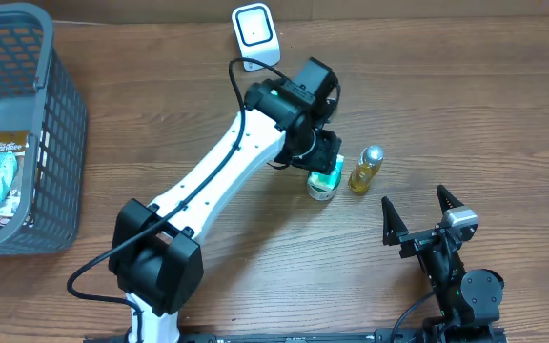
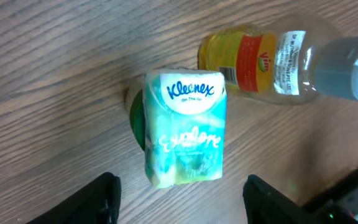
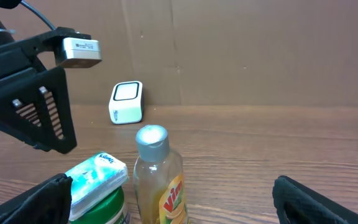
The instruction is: Scan the item barcode
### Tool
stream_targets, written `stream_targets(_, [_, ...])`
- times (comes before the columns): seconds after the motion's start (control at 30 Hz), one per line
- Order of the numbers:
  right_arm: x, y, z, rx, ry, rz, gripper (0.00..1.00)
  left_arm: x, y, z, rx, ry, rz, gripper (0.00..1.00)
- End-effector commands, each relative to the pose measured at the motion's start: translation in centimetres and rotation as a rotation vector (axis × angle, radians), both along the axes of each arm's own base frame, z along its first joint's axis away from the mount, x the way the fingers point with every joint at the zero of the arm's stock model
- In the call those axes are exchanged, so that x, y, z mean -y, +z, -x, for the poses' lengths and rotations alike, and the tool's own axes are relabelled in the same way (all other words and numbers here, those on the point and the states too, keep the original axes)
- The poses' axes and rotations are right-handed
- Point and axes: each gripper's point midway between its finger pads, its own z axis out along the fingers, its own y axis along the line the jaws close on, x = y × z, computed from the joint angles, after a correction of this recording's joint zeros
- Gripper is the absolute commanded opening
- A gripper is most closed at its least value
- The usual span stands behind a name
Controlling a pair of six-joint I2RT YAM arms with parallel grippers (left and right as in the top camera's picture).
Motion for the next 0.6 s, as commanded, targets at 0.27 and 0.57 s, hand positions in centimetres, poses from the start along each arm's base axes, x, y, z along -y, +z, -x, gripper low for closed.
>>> stream_targets(0.27, [0.2,-0.3,-0.1,-0.001,-0.009,-0.001,1.0,-0.8,-2.4,1.1,-0.063,-0.048,0.015,0.62])
stream_targets(0.57, [0.2,-0.3,-0.1,-0.001,-0.009,-0.001,1.0,-0.9,-2.5,0.9,-0.058,-0.044,0.019,0.65])
